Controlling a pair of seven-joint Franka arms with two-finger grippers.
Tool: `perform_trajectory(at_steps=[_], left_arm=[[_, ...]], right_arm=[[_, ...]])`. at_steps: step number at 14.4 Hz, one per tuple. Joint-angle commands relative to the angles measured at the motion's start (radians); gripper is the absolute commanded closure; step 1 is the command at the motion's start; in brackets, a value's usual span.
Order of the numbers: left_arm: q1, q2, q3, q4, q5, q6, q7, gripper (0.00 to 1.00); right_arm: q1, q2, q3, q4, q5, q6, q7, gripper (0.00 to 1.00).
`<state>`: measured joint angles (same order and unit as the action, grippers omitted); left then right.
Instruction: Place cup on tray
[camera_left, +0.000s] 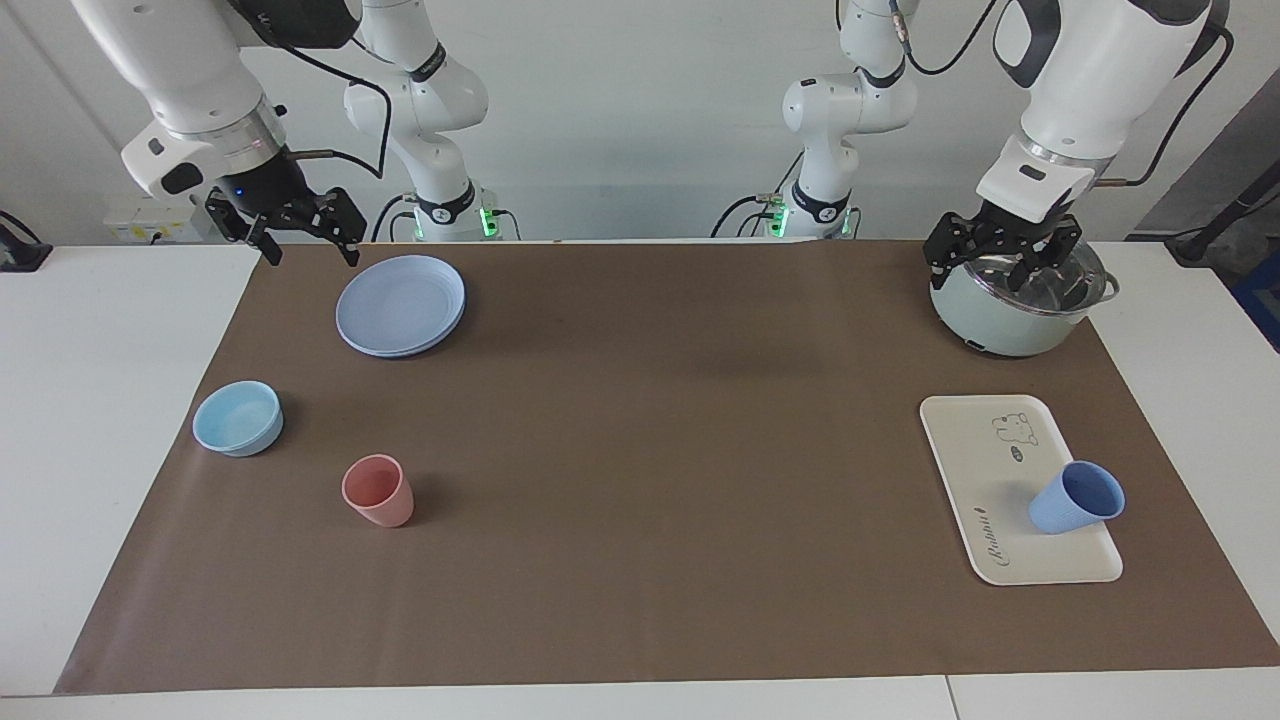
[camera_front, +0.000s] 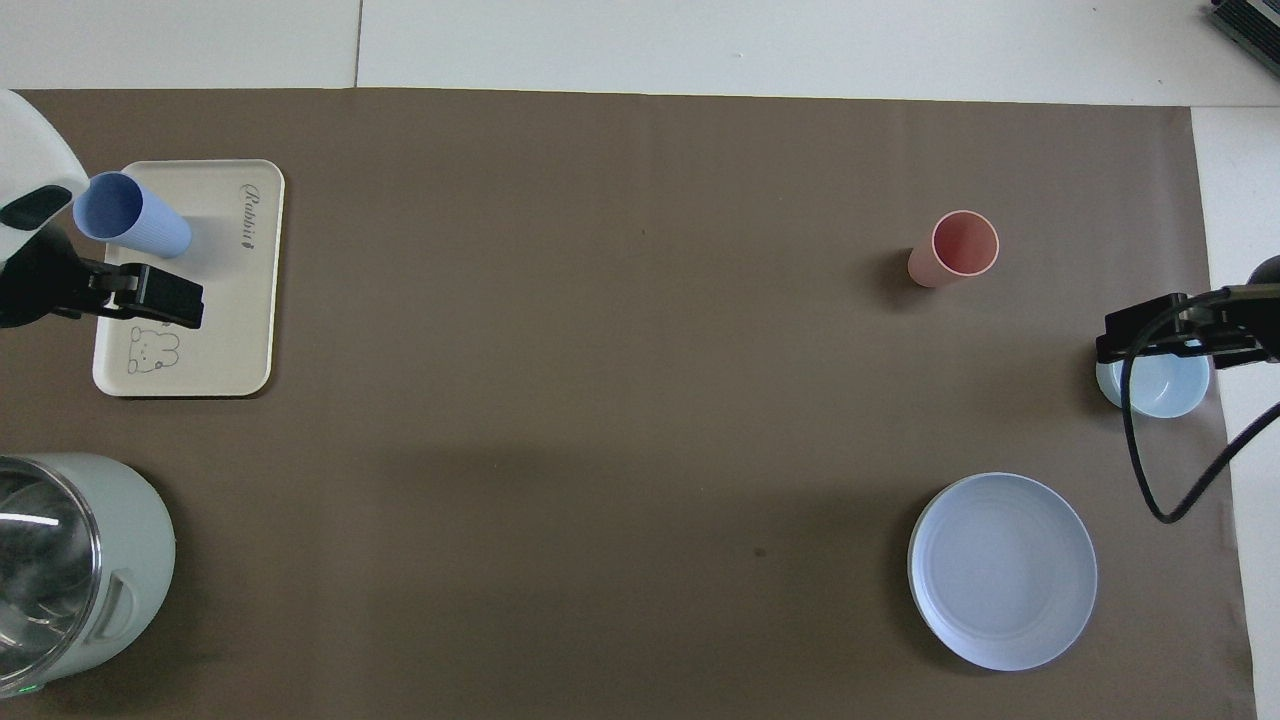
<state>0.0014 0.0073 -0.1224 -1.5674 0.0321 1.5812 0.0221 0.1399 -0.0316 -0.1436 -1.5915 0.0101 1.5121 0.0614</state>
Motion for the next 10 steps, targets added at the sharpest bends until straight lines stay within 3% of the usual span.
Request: perform_trajectory(at_steps=[1,10], left_arm=[[-0.009,-0.029,0.009,-0.02,0.011,-0.023,0.005,0.0],[-0.001,-0.027,0.01,-0.023,0.011,-0.007,0.009,0.0]], right_arm=[[-0.005,-0.011,0.001,-0.024,-0.021,0.045,0.017,0.0],[-0.005,-0.011,0.003,-0.022,-0.024,0.042,0.021,0.0]])
